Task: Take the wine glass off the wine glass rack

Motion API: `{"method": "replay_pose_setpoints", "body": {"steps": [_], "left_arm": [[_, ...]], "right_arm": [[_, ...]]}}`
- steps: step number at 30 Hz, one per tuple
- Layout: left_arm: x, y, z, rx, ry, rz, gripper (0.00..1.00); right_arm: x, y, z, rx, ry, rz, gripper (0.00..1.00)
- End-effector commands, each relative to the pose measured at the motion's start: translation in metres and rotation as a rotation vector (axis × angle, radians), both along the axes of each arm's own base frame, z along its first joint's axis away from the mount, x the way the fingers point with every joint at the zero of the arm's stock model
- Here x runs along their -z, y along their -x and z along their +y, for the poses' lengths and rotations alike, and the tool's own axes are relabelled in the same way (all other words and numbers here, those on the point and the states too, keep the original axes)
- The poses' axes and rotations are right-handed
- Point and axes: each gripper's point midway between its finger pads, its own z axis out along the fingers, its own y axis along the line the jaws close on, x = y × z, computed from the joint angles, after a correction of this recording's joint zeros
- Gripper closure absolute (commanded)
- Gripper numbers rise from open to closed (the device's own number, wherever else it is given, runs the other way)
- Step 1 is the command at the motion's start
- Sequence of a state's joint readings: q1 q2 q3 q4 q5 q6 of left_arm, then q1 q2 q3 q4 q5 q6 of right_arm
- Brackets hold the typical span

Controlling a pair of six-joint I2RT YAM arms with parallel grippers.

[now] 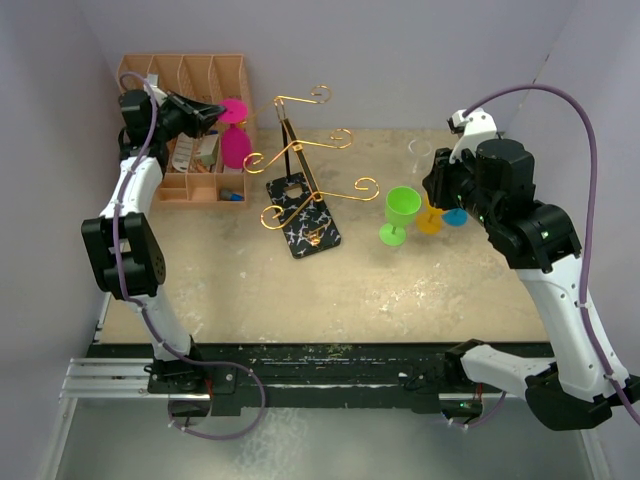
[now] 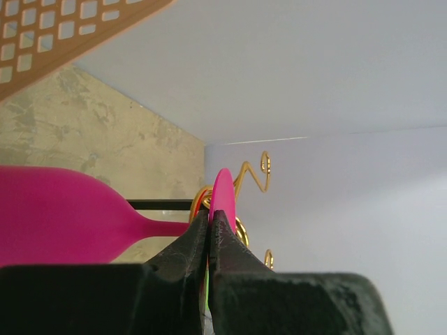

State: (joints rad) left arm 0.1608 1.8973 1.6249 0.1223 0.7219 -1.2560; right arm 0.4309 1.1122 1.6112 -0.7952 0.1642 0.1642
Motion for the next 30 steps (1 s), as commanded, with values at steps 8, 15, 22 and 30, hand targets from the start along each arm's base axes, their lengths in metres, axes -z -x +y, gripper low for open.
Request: {"method": "replay_pose_setpoints", "body": {"steps": [8,15,22,30], "left_arm": [[-0.081,0.026,-0.019,0.070,0.073,-0.172,1.00],[-0.077,0.032,-0.035,0.110,0.059,-0.154,1.00],[-0.076,0.018,-0.053,0.125,0.067,-0.166,1.00],[-0.090,-0.015,-0.056,0.072,0.000,-0.220,1.00]], "right_arm": [[-0.013,0.000,0.002,-0.017,-0.016,-0.056,0.72],[-0.012,0.002,0.003,-0.028,-0.021,-0.054,0.72],[-0.012,0.001,0.004,-0.030,-0.022,-0.055,0.72],[-0.014,0.001,0.005,-0.038,-0.023,-0.063,0.72]]}}
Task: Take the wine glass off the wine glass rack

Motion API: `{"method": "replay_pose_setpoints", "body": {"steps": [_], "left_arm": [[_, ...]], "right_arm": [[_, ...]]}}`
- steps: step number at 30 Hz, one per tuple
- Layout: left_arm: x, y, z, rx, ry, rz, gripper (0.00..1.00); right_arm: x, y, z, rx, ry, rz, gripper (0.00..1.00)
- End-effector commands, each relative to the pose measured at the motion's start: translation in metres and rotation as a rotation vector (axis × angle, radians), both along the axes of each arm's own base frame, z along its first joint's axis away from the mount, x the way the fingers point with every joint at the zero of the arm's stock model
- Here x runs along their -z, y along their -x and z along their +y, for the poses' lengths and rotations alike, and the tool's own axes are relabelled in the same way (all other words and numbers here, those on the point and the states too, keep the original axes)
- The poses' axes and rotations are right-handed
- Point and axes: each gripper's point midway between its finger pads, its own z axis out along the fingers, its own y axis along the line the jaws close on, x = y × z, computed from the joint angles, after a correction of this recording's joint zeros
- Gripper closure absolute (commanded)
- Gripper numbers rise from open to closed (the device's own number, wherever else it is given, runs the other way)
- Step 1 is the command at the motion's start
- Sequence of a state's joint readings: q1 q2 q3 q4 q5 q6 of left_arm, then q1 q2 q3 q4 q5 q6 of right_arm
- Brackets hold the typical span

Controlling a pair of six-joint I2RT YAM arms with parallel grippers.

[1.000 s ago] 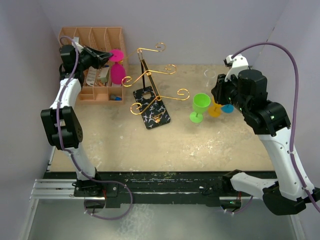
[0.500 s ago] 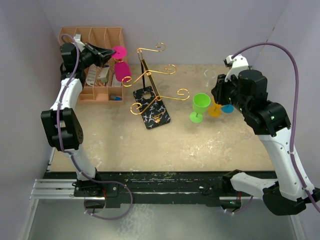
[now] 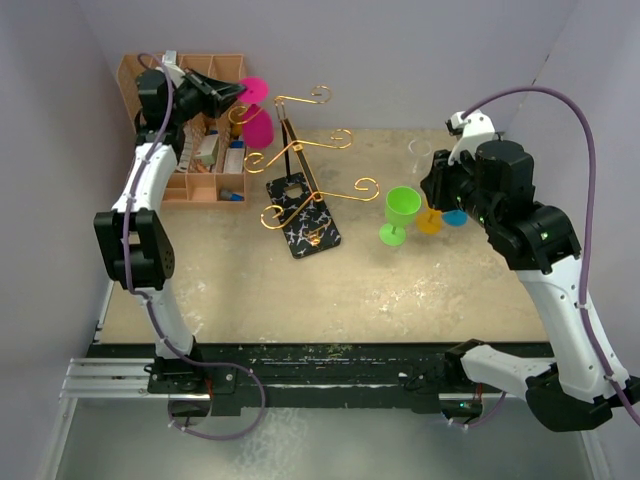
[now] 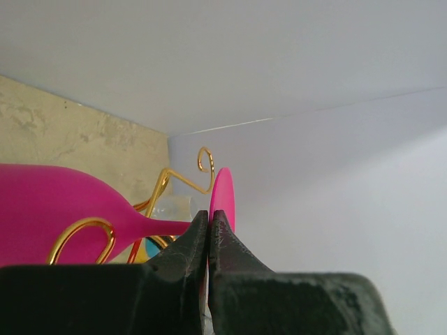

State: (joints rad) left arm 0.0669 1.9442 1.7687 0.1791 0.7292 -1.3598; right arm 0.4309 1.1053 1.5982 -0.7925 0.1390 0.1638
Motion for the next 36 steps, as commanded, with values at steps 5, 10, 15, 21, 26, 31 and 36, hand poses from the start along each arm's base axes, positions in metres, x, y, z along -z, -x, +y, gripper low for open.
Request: {"method": "replay_pose_setpoints", "body": {"steps": [5,10,15,21,26,31,36], "left_arm": [[-0.043,-0.026,0.009,-0.130,-0.127,-0.151,1.00],[-0.061,-0.022,0.023,-0.219,-0.168,-0.217,1.00],[-0.128,0.020,0.036,-0.324,-0.119,-0.414,1.00],[-0.209,0.079,0.039,-0.392,-0.197,-0.631,1.00],[-0.242,0.139,0.027,-0.341,-0.152,-0.716,1.00],[-0.258,0.216,0.002,-0.154,0.044,-0.788,1.00],[-0.260,0.305,-0.022,0.026,0.178,-0.842,1.00]], "right_arm": [[-0.023,-0.001,0.001,-0.016,-0.025,-0.093,0.72],[-0.028,0.002,0.007,-0.051,-0.049,-0.108,0.70],[-0.033,0.009,0.025,-0.134,-0.124,-0.124,0.68],[-0.040,0.009,0.034,-0.171,-0.166,-0.148,0.68],[-0.047,0.016,0.050,-0.252,-0.228,-0.151,0.68],[-0.075,0.041,0.079,-0.463,-0.332,-0.232,0.62],[-0.106,0.083,0.113,-0.778,-0.478,-0.326,0.49]]}}
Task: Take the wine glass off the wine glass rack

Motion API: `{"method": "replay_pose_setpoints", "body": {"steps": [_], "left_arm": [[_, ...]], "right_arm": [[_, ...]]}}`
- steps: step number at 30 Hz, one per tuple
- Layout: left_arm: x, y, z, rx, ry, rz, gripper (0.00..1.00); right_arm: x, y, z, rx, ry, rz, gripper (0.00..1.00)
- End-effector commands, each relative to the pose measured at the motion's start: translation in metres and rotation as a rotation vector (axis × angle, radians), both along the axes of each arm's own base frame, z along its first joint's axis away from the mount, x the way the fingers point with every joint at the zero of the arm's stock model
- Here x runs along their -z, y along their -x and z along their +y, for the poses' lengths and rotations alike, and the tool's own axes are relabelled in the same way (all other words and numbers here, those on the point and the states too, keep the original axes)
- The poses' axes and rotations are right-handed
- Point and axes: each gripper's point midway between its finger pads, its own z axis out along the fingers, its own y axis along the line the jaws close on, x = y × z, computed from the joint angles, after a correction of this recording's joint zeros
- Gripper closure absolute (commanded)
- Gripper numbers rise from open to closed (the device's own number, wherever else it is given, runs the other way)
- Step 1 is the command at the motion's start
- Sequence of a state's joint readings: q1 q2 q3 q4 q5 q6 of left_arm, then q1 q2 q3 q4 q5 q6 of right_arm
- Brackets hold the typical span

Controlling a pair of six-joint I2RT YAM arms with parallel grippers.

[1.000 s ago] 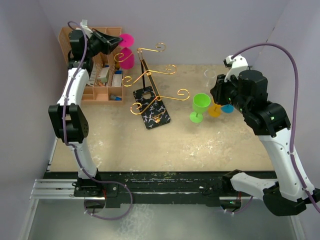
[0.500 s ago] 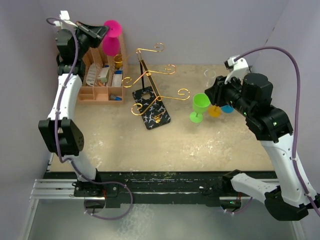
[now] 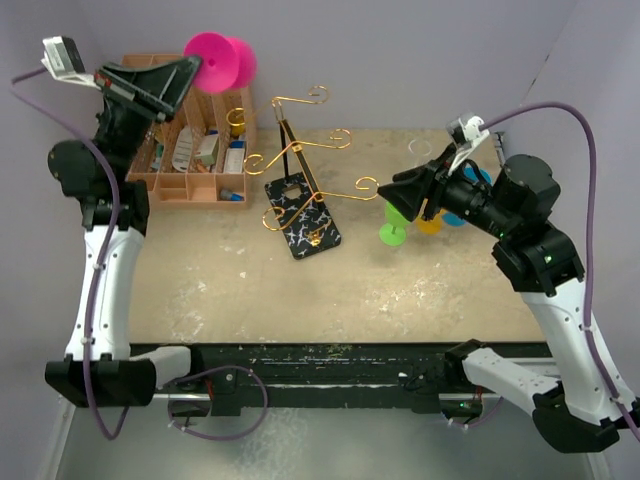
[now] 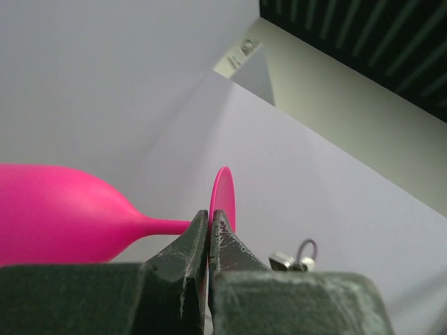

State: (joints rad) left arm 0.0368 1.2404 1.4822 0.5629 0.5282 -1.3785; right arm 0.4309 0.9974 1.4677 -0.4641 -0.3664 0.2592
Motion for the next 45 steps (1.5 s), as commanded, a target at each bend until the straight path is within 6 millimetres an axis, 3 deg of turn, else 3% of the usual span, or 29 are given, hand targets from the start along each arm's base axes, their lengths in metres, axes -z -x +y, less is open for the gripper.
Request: {"method": "replay_pose_setpoints", "body": {"steps": [1,5,11,20,28,45], "left_arm": [[-0.004,0.078,-0.022,0.225,0.036,-0.077,1.00],[0.000,0.134,-0.029,0.285,0.012,-0.111,1.00],[0.000,0.210,-0.033,0.427,0.034,-0.229,1.00],[0.000,0.276,-0.026,0.553,0.084,-0.381,1.00],[0.005,0.294,-0.028,0.565,0.063,-0.367,1.00],[0.022,0.282,-0.029,0.557,0.067,-0.328,1.00]], "right_arm": [[-0.057,0.052,0.038,-0.362,-0.192,-0.185,0.47],[-0.076,0.074,0.054,-0.571,-0.268,-0.256,0.45],[-0.092,0.077,0.068,-0.735,-0.374,-0.307,0.43],[-0.108,0.076,0.080,-0.939,-0.480,-0.352,0.37],[-0.124,0.092,0.099,-1.062,-0.507,-0.416,0.36],[-0.134,0.115,0.124,-1.198,-0.574,-0.415,0.38]]}}
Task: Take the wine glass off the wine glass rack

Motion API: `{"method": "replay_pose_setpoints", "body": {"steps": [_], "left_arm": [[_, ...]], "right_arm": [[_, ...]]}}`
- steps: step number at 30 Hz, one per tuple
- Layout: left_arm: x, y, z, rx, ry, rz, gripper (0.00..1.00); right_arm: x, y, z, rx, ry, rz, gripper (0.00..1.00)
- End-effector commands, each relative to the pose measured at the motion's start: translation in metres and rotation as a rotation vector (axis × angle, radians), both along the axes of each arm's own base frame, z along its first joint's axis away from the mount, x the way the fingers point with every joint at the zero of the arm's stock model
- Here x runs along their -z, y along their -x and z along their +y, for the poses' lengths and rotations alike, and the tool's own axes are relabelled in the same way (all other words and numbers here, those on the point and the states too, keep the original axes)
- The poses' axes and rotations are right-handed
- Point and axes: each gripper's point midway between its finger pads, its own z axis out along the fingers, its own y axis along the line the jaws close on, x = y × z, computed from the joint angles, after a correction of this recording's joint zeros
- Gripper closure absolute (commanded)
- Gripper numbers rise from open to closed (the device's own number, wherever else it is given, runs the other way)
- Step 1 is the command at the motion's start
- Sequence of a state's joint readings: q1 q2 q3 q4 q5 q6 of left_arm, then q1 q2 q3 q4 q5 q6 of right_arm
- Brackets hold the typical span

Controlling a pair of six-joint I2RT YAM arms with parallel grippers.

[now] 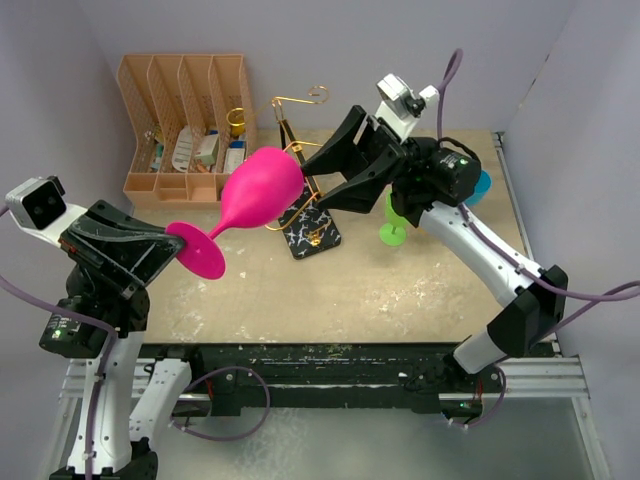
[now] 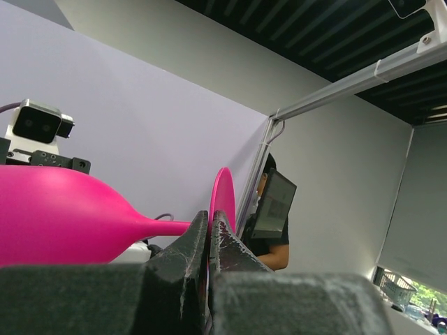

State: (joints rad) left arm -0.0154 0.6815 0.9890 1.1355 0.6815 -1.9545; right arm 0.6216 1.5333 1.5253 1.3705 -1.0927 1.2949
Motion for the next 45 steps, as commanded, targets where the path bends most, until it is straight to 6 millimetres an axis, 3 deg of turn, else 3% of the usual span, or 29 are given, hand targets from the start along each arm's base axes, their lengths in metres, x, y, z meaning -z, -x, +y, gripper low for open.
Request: {"method": "replay_pose_setpoints", "body": {"steps": [1,6,11,15,16,17,18,20,22,24,27,29,31,35,38,41,45], "left_arm": [[-0.001,0.008,0.001,0.012,0.006,-0.027,1.00],[0.005,0.000,0.000,0.010,0.004,-0.005,1.00],[0.009,-0.006,0.000,0.008,0.002,0.010,1.00],[0.010,-0.008,0.000,0.006,0.002,0.009,1.00],[0.012,-0.010,-0.001,0.003,-0.002,0.015,1.00],[0.013,-0.011,-0.001,-0.002,-0.007,0.017,0.97],[0.014,-0.012,-0.002,-0.009,-0.014,0.027,0.86],[0.019,-0.016,-0.003,-0.030,-0.030,0.056,0.52],[0.026,-0.022,-0.005,-0.061,-0.053,0.090,0.30],[0.034,-0.027,-0.007,-0.098,-0.079,0.120,0.22],[0.048,-0.039,-0.009,-0.162,-0.120,0.170,0.20],[0.057,-0.047,-0.010,-0.210,-0.152,0.200,0.20],[0.072,-0.066,-0.011,-0.290,-0.218,0.275,0.21],[0.094,-0.097,0.005,-0.589,-0.396,0.377,0.23],[0.095,-0.110,0.024,-0.788,-0.491,0.389,0.25],[0.099,-0.129,0.035,-0.888,-0.614,0.408,0.25],[0.113,-0.164,0.042,-0.923,-0.795,0.466,0.26]], "right_arm": [[-0.021,0.024,-0.006,-0.038,-0.076,-0.079,0.38],[-0.021,0.043,0.002,-0.103,-0.090,-0.089,0.40],[-0.022,0.058,0.002,-0.140,-0.100,-0.099,0.47],[-0.023,0.060,0.001,-0.140,-0.101,-0.098,0.80],[-0.022,0.062,-0.001,-0.137,-0.087,-0.088,1.00],[-0.021,0.062,-0.001,-0.131,-0.080,-0.089,1.00],[-0.020,0.064,-0.002,-0.124,-0.072,-0.095,1.00],[-0.020,0.064,-0.005,-0.089,-0.063,-0.114,1.00],[-0.023,0.062,-0.008,-0.031,-0.049,-0.116,1.00],[-0.031,0.057,-0.014,0.075,-0.038,-0.122,1.00],[-0.047,0.032,-0.026,0.383,-0.007,-0.098,1.00],[-0.059,0.012,-0.053,0.647,0.009,-0.061,1.00],[-0.061,-0.023,-0.089,0.958,0.042,0.051,1.00],[-0.021,-0.078,-0.197,1.601,0.223,0.327,1.00],[0.025,-0.089,-0.271,2.023,0.416,0.458,1.00],[0.067,-0.080,-0.303,2.213,0.610,0.518,1.00],[0.110,-0.067,-0.314,2.256,0.805,0.580,1.00]]}}
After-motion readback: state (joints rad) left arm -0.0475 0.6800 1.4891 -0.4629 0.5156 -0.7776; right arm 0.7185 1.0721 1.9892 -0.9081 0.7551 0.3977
